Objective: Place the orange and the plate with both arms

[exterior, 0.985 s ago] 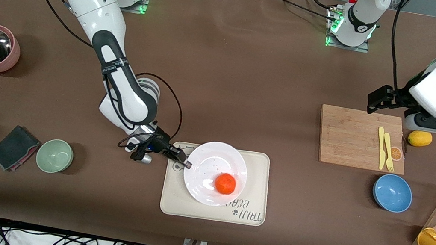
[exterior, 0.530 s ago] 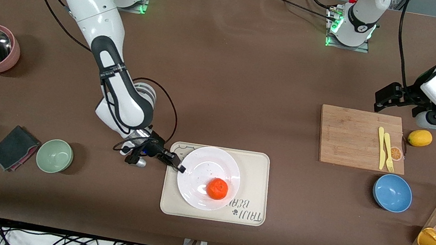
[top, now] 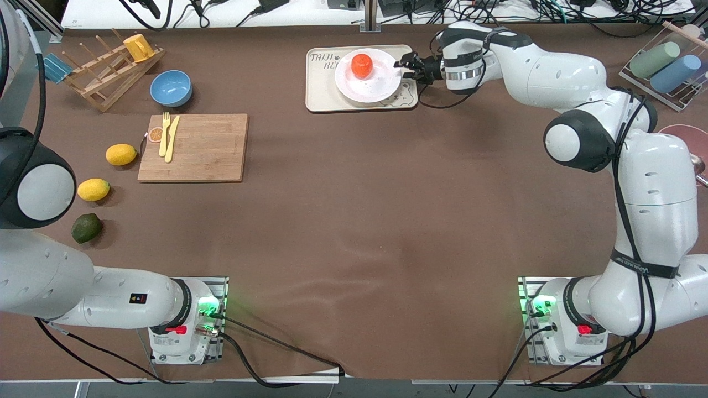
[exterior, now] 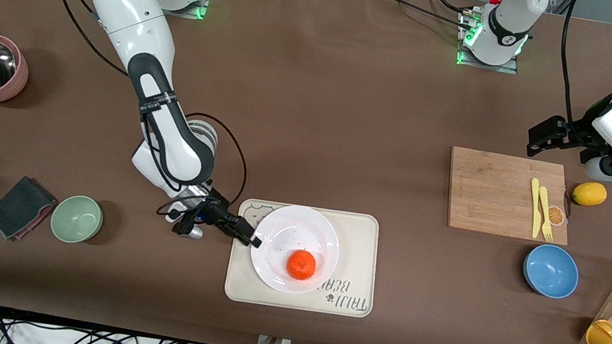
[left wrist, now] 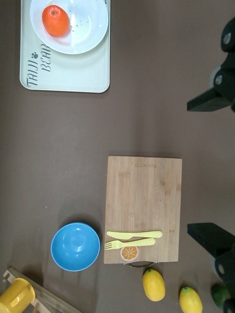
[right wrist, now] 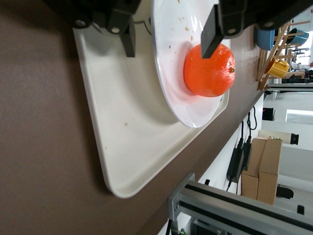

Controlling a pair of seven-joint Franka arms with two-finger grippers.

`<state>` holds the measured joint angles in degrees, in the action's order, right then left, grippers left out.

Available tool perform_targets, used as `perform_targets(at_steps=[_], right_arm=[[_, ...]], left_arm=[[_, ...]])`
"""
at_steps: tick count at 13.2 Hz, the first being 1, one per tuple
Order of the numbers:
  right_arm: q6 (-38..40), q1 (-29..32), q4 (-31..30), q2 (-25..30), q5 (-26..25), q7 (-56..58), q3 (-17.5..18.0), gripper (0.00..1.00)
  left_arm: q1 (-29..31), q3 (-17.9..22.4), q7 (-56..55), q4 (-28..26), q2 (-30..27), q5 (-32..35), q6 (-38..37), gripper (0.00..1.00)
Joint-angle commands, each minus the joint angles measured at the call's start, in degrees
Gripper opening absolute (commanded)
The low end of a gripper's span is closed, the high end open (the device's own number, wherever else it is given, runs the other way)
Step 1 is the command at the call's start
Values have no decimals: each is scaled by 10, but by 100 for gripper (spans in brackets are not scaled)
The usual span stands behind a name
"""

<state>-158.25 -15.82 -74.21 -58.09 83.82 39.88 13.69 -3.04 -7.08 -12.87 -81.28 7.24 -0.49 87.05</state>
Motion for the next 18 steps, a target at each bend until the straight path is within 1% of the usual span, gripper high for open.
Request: perform_targets(at_steps=[1, 3, 5, 6, 9, 10, 11, 12, 14, 15, 16, 18], right_arm=[[19, 17, 16, 10, -52, -1, -8, 100], [61, 32, 7, 29, -107, -4, -10, 100], [100, 39, -18, 54, -152, -8, -30, 100], [143, 39, -28, 67, -180, -16, -57, 100], [294, 39, -25, 96, -321, -79, -132, 100], [340, 39, -24, 109, -361, -108, -150, 100], [369, 39, -25, 120, -399, -126, -162, 100], [401, 40, -25, 133, -428, -140, -180, 100], [500, 38, -24, 156, -465, -149, -232, 100], [544, 37, -23, 169, -484, -161, -252, 100], [583, 36, -19, 181, -510, -175, -269, 100], [638, 34, -16, 205, -579, -217, -287, 100]], left_arm=[[2, 0, 4, 10, 2, -3, -10, 100], [2, 0, 4, 10, 2, -3, -10, 100], [1, 0, 4, 10, 2, -3, -10, 100], [1, 0, 5, 10, 2, -3, -10, 100], [1, 0, 4, 10, 2, -3, -10, 100], [1, 0, 4, 10, 2, -3, -10, 100], [1, 0, 4, 9, 2, -2, -10, 100], [2, 0, 4, 9, 2, -2, -10, 100], [2, 0, 4, 10, 2, -2, -10, 100], [2, 0, 5, 10, 3, -2, -10, 100], [2, 0, 6, 10, 3, -2, -11, 100], [2, 0, 5, 8, 3, 1, -11, 100]])
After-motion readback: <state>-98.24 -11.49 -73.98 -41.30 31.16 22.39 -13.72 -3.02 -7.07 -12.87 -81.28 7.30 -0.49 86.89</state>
